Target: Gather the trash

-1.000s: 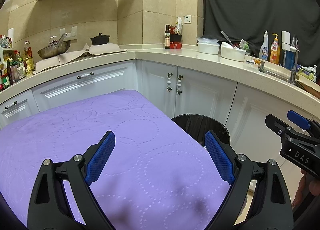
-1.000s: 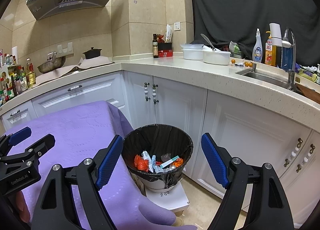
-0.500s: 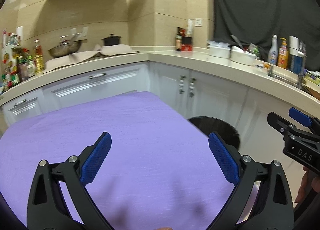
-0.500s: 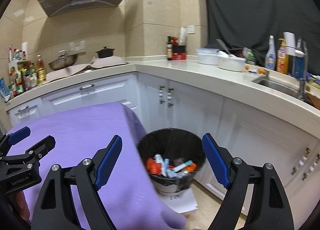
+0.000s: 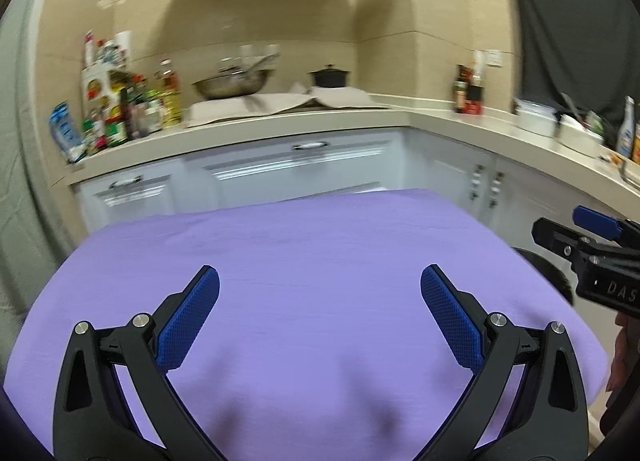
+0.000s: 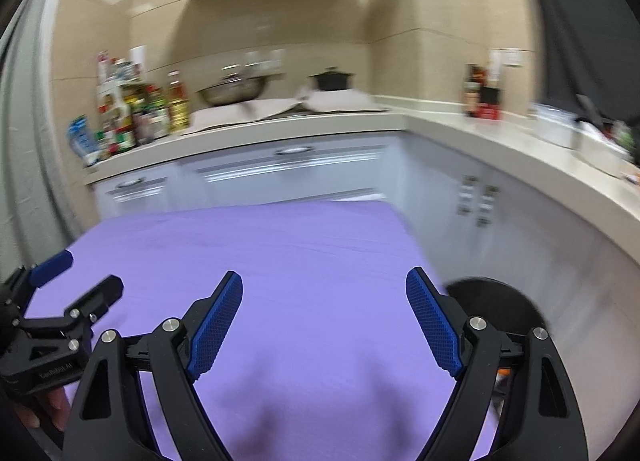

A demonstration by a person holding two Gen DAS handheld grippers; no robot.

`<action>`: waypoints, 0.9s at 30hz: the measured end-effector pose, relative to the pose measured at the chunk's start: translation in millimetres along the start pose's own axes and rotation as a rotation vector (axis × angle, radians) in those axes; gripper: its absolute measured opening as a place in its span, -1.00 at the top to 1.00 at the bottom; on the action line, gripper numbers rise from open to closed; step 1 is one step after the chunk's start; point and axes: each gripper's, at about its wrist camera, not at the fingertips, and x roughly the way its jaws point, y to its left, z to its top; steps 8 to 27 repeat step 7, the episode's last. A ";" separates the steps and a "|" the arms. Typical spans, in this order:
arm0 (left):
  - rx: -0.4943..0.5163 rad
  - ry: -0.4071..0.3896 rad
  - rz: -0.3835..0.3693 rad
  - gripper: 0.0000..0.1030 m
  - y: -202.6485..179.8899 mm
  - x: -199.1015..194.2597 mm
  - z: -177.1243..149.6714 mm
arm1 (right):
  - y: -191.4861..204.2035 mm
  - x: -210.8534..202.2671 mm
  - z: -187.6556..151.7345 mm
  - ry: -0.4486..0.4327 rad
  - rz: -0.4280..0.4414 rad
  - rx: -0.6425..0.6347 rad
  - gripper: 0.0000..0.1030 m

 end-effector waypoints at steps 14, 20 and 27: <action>-0.153 0.091 0.151 -0.91 110.4 29.3 -6.4 | 84.4 79.7 36.6 0.075 0.179 -0.067 -0.67; -0.153 0.091 0.151 -0.91 110.4 29.3 -6.4 | 84.4 79.7 36.6 0.075 0.179 -0.067 -0.67; -0.153 0.091 0.151 -0.91 110.4 29.3 -6.4 | 84.4 79.7 36.6 0.075 0.179 -0.067 -0.67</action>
